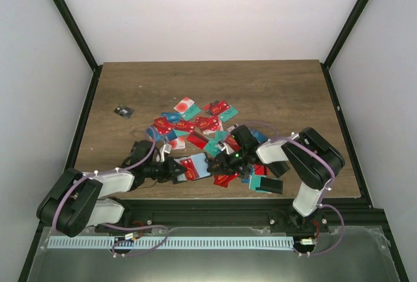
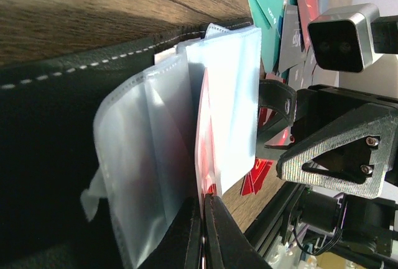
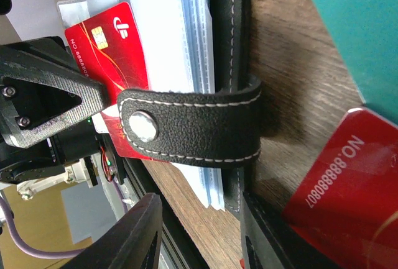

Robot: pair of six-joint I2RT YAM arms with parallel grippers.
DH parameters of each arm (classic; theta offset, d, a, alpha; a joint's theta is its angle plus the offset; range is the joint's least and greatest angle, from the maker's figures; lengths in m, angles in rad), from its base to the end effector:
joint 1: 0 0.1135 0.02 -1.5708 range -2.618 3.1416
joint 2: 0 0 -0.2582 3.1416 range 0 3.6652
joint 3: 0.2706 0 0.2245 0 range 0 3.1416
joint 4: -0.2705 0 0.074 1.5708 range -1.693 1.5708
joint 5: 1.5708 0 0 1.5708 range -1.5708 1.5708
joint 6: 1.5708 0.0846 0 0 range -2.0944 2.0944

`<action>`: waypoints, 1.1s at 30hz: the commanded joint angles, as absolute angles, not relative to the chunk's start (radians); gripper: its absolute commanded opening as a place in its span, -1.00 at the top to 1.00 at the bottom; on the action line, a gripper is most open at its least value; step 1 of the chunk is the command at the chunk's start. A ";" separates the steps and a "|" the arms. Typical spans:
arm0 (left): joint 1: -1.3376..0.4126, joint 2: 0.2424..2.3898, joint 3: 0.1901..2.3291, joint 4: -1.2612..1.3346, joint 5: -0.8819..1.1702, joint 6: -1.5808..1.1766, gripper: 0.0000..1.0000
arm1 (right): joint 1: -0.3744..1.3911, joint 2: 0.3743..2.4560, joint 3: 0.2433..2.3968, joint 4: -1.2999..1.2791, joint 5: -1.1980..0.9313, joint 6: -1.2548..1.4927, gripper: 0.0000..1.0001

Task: Put the credit cards into the card holder
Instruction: Insert the credit card into the card holder.

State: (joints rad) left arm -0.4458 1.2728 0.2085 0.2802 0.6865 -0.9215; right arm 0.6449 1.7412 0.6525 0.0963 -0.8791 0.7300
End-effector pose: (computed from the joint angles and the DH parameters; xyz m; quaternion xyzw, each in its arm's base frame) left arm 0.1576 -0.1348 0.1018 -0.0795 0.8756 -0.4690 0.0835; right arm 0.1904 0.2247 0.0970 0.0844 -0.8717 -0.4790 0.0593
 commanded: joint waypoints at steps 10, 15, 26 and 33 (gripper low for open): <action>-0.449 1.408 0.312 0.217 0.792 -0.794 0.92 | 0.653 1.806 0.730 0.034 -0.847 0.666 0.26; -0.448 1.442 0.334 0.223 0.789 -0.790 0.92 | 0.653 1.814 0.743 0.020 -0.844 0.659 0.26; -0.449 1.496 0.316 0.328 0.725 -0.880 0.92 | 0.653 1.827 0.739 0.027 -0.865 0.690 0.28; -0.456 1.522 0.314 0.370 0.713 -0.920 0.92 | 0.653 1.827 0.739 0.049 -0.879 0.712 0.28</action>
